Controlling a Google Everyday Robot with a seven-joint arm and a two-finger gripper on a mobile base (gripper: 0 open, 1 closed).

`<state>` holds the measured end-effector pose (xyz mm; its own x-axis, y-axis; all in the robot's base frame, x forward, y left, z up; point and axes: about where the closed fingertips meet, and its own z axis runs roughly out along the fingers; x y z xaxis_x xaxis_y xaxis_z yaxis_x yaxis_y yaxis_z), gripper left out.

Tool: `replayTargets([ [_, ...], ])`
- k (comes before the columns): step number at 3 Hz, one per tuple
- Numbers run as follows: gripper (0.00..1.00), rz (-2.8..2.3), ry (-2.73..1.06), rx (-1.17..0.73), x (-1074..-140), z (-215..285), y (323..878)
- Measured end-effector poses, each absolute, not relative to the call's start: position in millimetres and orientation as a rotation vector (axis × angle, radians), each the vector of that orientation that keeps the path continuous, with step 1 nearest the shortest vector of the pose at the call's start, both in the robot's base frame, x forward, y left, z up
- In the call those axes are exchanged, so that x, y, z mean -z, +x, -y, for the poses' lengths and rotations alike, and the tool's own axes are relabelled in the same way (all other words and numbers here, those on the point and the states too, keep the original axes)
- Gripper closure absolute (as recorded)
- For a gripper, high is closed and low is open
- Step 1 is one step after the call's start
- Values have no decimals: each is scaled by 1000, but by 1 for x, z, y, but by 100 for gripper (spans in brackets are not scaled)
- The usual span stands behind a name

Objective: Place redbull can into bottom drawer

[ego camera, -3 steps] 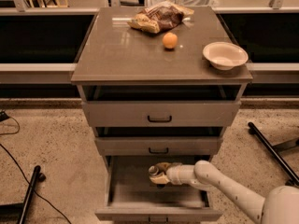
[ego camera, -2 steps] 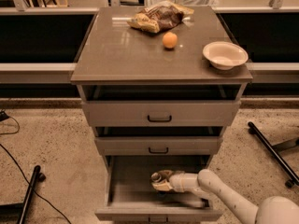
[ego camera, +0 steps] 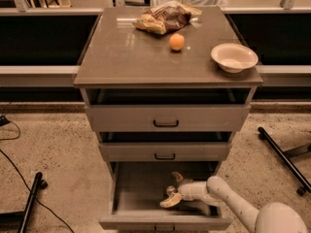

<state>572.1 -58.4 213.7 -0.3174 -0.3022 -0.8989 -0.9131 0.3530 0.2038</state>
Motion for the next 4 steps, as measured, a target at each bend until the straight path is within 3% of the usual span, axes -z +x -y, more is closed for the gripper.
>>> replayTargets([
  [2, 0, -1771, -1113, -954, -218, 52, 568],
  [4, 0, -1616, -1378, -828, -278, 74, 535],
])
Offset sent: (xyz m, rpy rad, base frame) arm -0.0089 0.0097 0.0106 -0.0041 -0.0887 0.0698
